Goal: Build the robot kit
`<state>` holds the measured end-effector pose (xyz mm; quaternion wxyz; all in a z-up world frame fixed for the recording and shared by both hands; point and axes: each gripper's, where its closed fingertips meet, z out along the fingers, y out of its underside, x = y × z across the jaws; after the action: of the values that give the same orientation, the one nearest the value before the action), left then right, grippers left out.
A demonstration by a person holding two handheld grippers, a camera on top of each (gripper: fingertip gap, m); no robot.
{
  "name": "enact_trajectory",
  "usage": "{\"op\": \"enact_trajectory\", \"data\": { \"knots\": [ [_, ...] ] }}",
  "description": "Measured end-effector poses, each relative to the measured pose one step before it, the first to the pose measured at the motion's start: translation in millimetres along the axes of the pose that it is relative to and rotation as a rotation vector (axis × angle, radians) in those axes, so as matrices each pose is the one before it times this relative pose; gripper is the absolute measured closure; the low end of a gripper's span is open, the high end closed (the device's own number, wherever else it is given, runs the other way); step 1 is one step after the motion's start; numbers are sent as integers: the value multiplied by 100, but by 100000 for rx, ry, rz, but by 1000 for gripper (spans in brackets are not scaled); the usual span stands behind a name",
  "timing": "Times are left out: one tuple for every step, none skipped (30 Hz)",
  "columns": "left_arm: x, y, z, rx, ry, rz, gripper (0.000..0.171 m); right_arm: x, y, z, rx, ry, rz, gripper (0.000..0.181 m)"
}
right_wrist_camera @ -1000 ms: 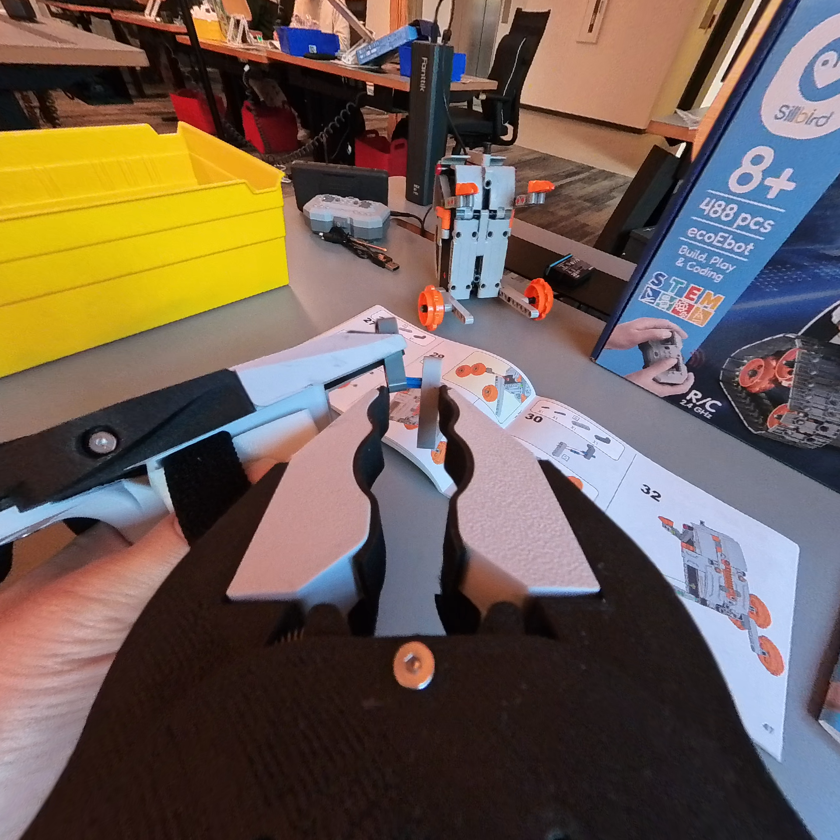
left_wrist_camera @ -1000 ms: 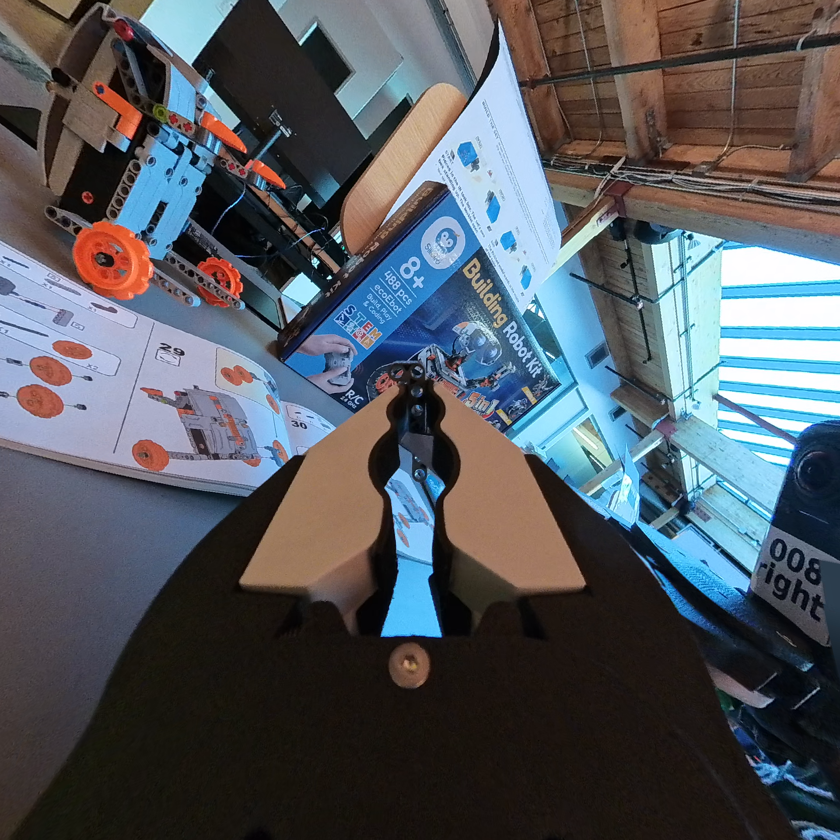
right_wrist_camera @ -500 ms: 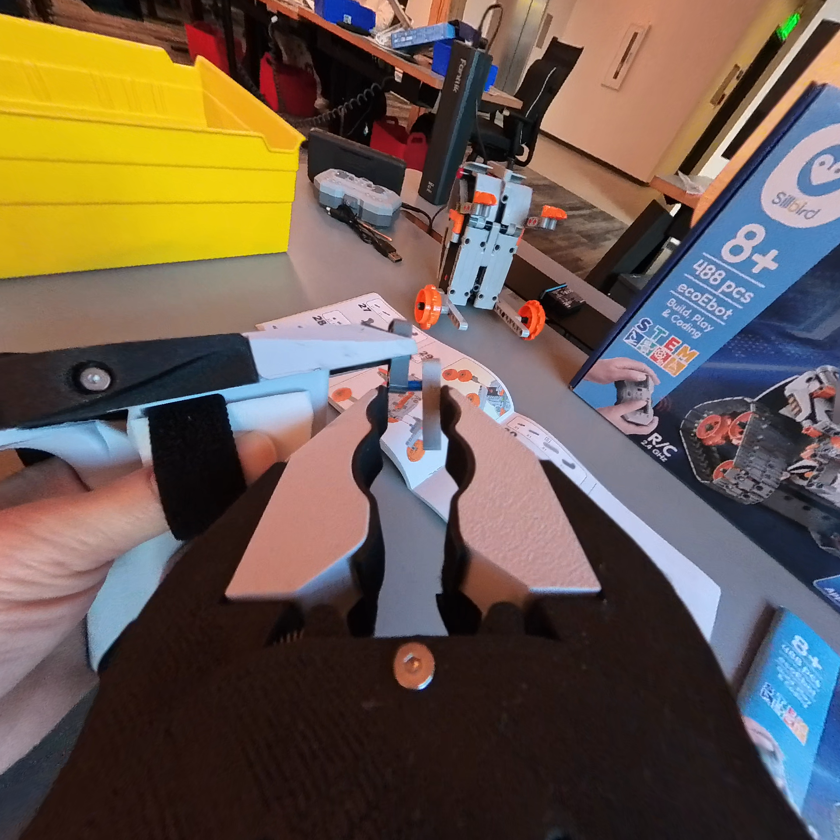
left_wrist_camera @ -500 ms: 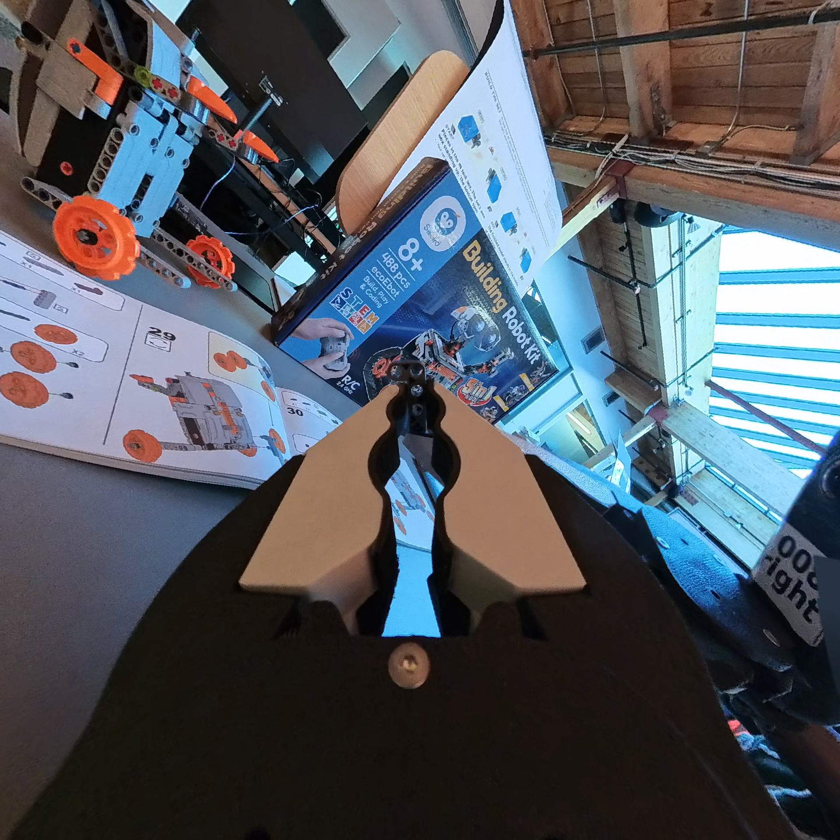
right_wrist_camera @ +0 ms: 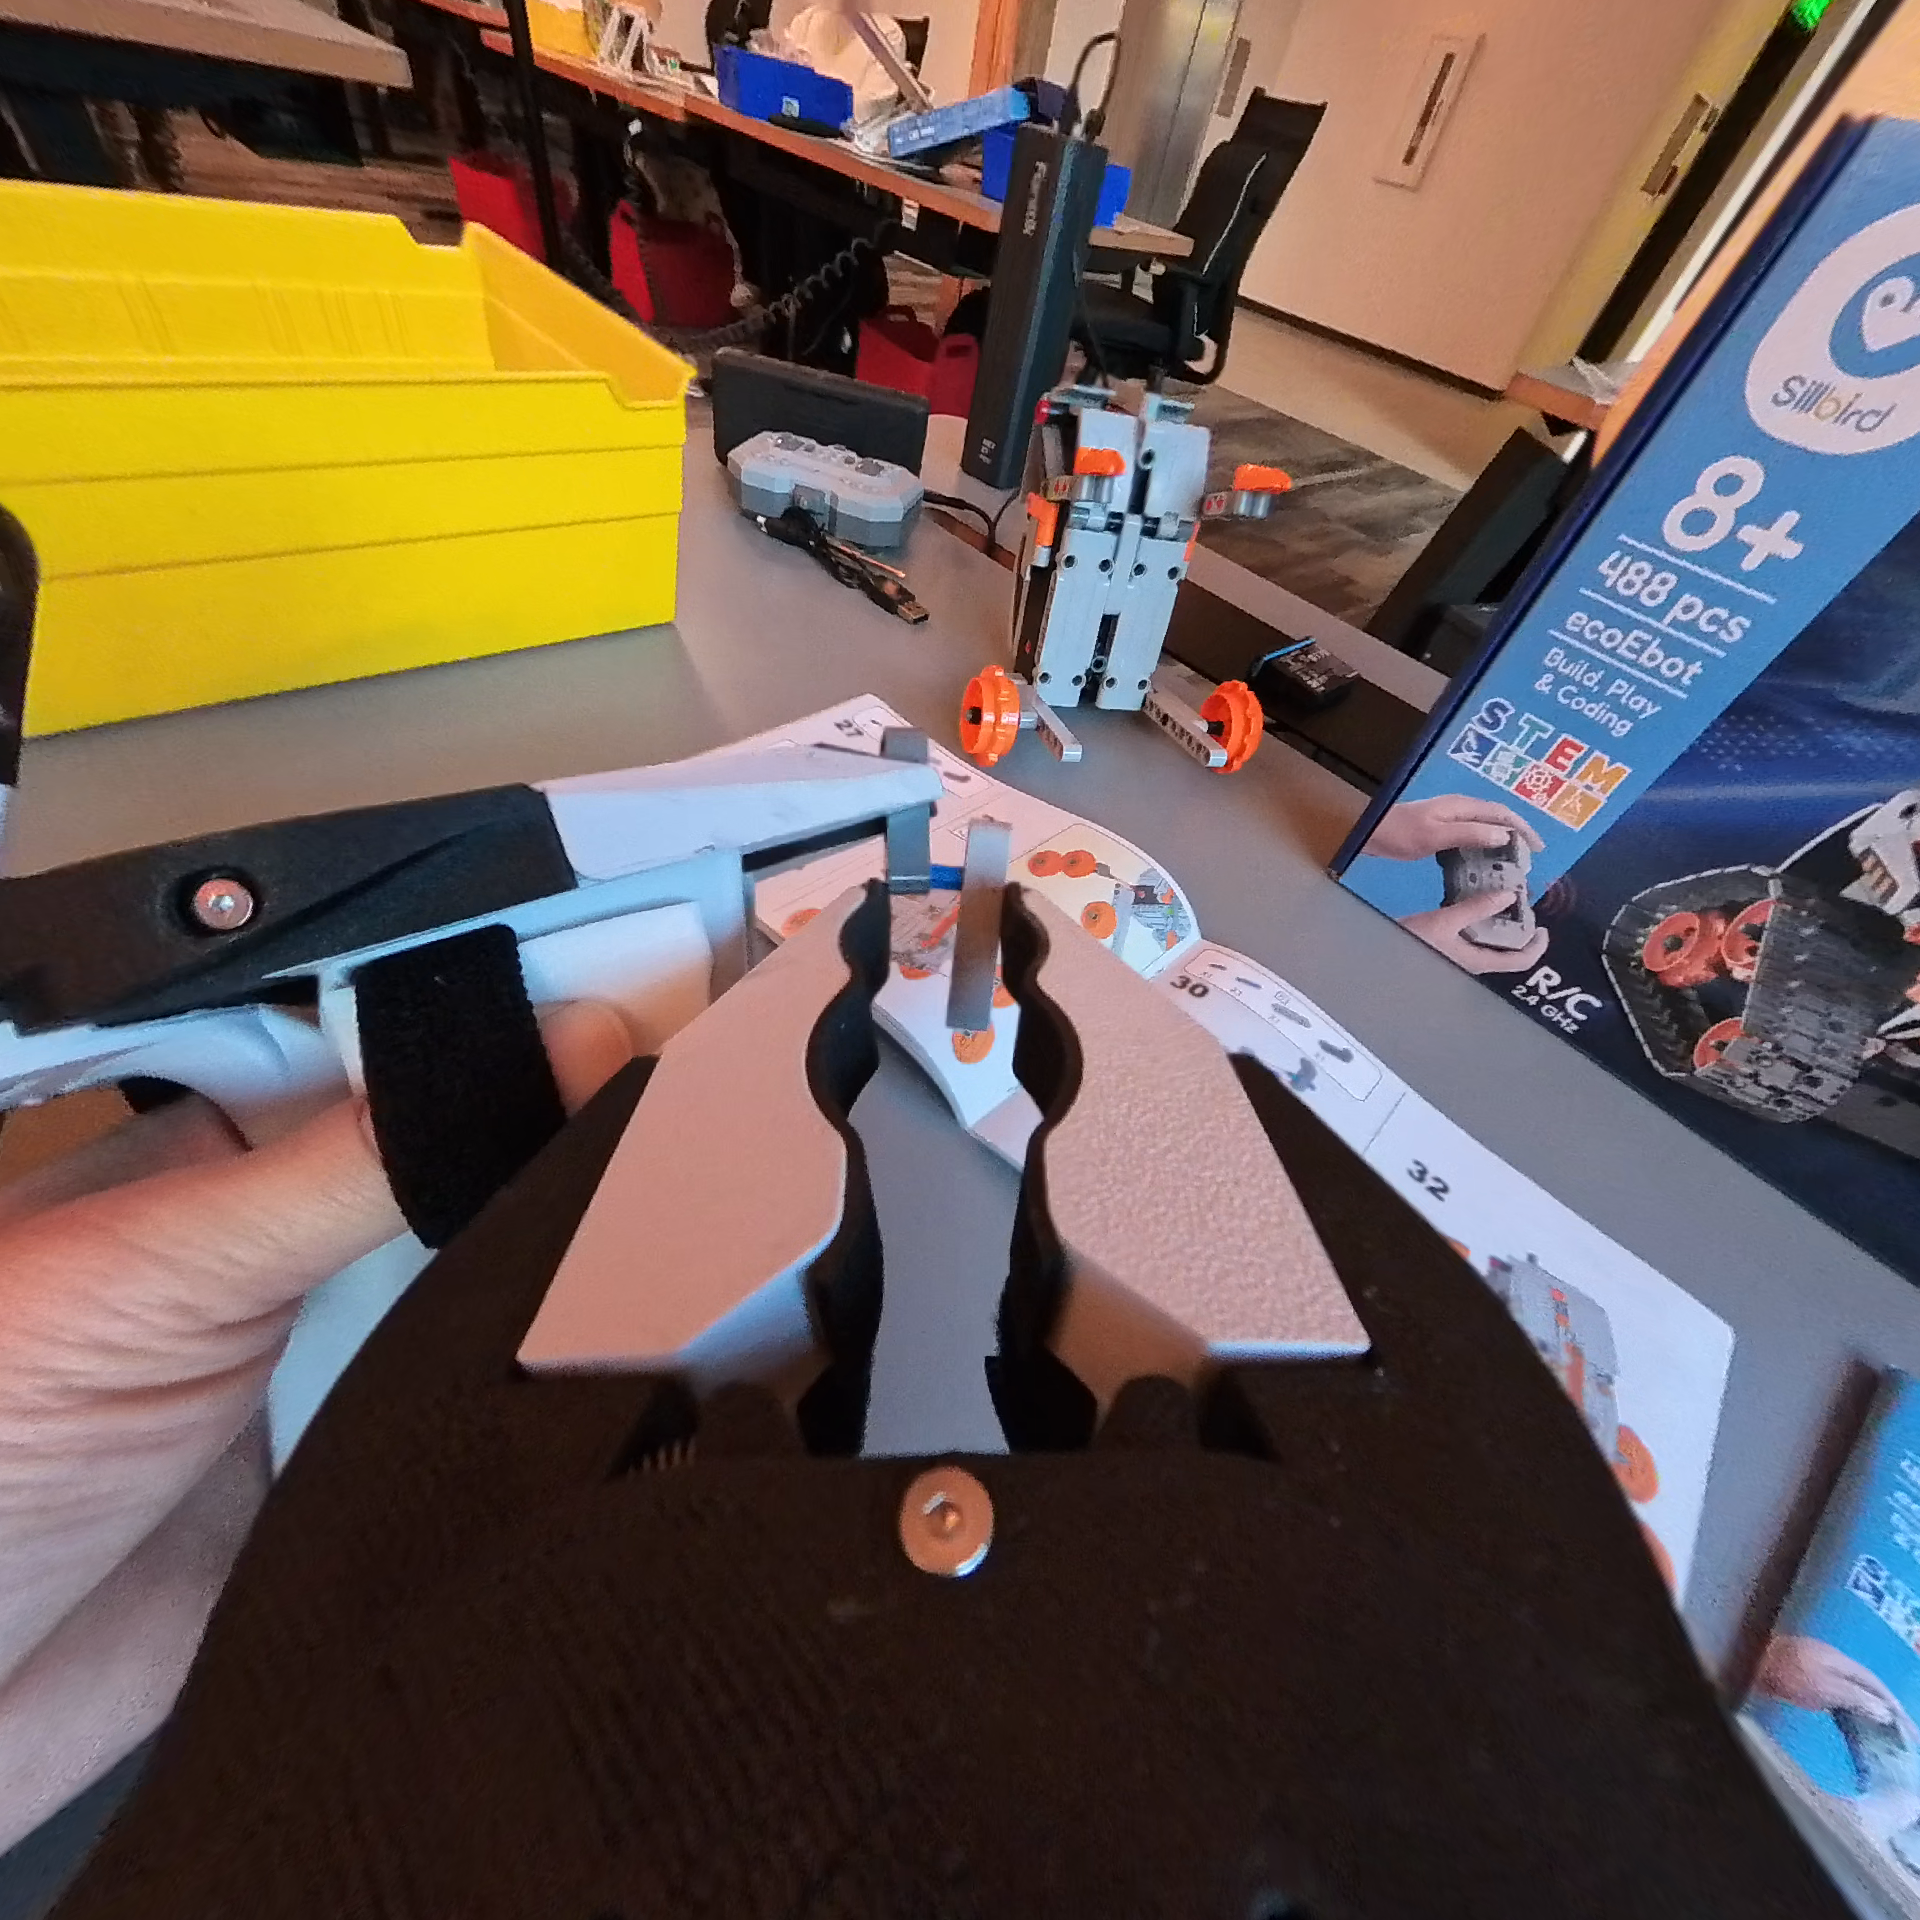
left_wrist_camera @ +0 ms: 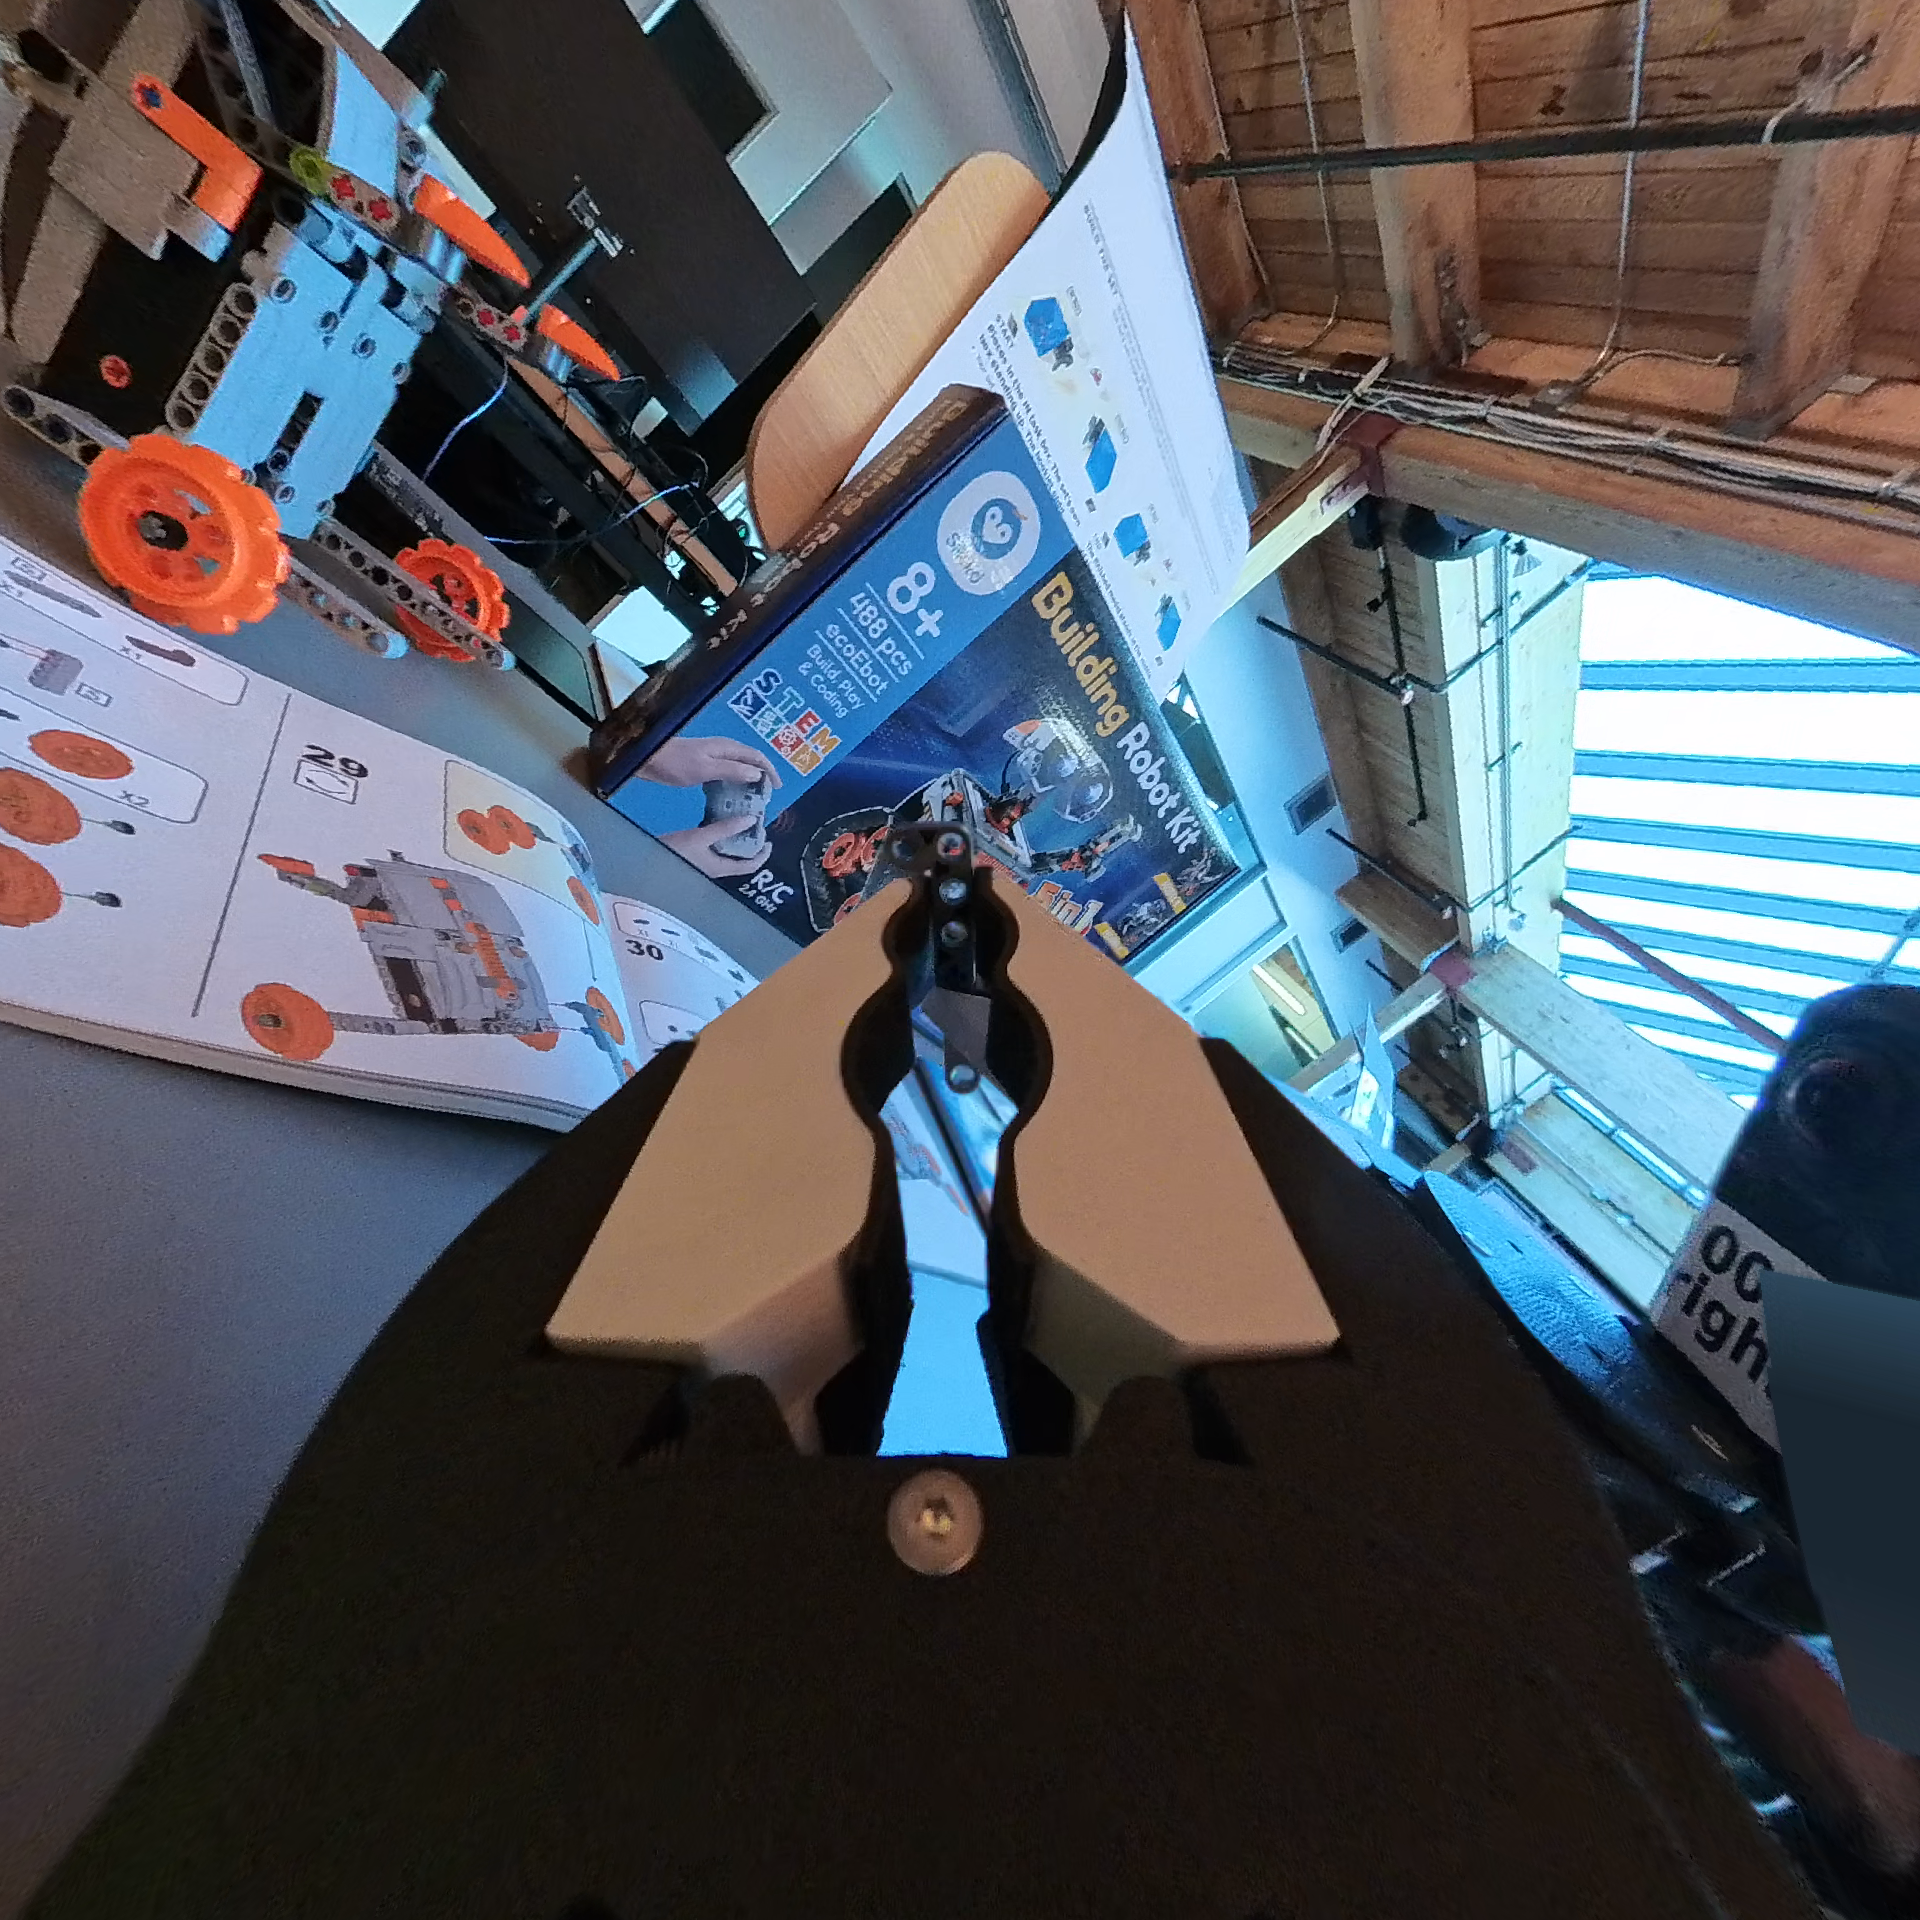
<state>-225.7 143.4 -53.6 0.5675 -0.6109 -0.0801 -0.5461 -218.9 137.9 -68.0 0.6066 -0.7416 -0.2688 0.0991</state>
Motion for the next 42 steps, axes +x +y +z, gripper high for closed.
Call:
{"op": "enact_trajectory", "data": {
  "knots": [
    [91,-33,17,144,650,-557,167,26,-35,-42,235,-73,552,162],
    [-22,45,20,-187,-205,161,167,32,76,30,-435,307,-1473,162],
    [-63,49,14,-194,-272,-85,167,13,32,9,-223,500,-2236,162],
    [-11,-26,7,163,355,-829,167,13,-68,-9,493,514,-1759,162],
    [-65,-24,-16,141,-10,-703,167,-71,21,43,-315,-130,-836,162],
    [-45,-39,-33,303,27,-504,167,-51,-31,26,266,-464,-350,162],
    [6,-23,-22,19,253,-432,167,-23,-22,-19,233,-201,-590,162],
    [-9,11,-2,-101,63,-161,167,-27,11,-13,-316,-41,-1350,162],
    [5,-15,-16,191,155,-239,167,-25,-33,-26,-39,-4,-1364,162],
    [35,-10,-15,98,387,-504,167,-74,-48,-11,316,-529,-600,163],
    [-7,104,15,-720,176,-370,167,-371,28,18,-131,-2449,252,168],
    [-59,-7,4,52,-397,43,167,-39,83,17,-255,300,-288,168],
    [17,-16,-19,139,55,33,167,0,-28,-29,43,392,-1700,168],
    [48,-18,3,113,207,-83,167,19,-58,-29,-56,522,-84,168],
    [65,-52,7,326,264,160,167,15,-66,-9,454,350,861,168],
    [9,-3,7,-29,-134,409,167,-4,14,12,58,-279,1208,168],
    [-32,20,-7,-147,-306,187,167,15,73,36,-338,-573,1303,168],
    [-42,69,33,-370,-233,-140,167,80,90,29,-578,87,2234,167],
    [17,38,55,-137,198,-303,167,70,-50,-6,407,403,3521,167],
    [56,-54,9,465,281,-13,167,-4,-94,15,1090,62,3366,167],
    [-10,-5,1,242,-253,381,167,7,38,80,-104,291,2630,166],
    [-10,191,12,-1001,-148,10,167,141,-135,85,453,1276,946,166],
    [54,262,71,-1150,268,-747,167,143,-116,68,-270,1043,-659,165],
    [-70,-73,-19,689,-172,-458,167,-73,22,113,-999,-598,-1064,165],
    [-208,-9,-49,-274,-816,-1015,167,-91,234,160,-2415,-871,-879,165],
    [-216,32,-48,-302,-614,-1729,167,-68,152,107,-1428,-866,-563,165],
    [-29,-68,-56,548,709,-2132,167,-53,-89,7,828,-656,446,165],
    [-4,-29,-32,315,502,-1203,167,-10,22,7,-71,-172,1197,165],
    [24,51,36,-298,-65,418,167,61,4,-25,137,348,969,165],
    [78,3,26,69,-81,1386,167,30,-74,-40,367,-247,181,165],
    [49,21,23,128,-121,957,167,26,-4,-24,-882,-862,-20,166],
    [148,-39,18,499,823,252,167,21,-174,-111,352,-853,-1711,166],
    [185,-130,-5,993,925,343,167,-26,-178,-51,773,-965,-3007,166],
    [-4,-4,-20,233,-487,799,167,-51,96,22,-487,-706,-490,167],
    [-25,-2,-34,293,-244,-26,167,-63,36,17,325,-923,1217,167],
    [-12,19,-25,80,245,-865,167,-7,57,-11,-156,-721,777,167],
    [-12,40,4,-198,57,-575,167,40,49,-7,-577,67,-492,166],
    [108,-77,30,419,496,508,167,32,-217,-48,1475,538,367,166],
    [309,-205,41,730,1350,1102,167,53,-425,-114,3581,1069,2226,166],
    [200,-78,45,-304,623,1201,167,34,-149,-84,2033,863,3385,166],
    [-88,205,-14,-1379,-941,709,167,46,330,-33,-1281,122,2449,166],
    [-110,320,-28,-1455,-387,-916,167,60,303,-123,-913,-327,1480,166]
  ]
}}
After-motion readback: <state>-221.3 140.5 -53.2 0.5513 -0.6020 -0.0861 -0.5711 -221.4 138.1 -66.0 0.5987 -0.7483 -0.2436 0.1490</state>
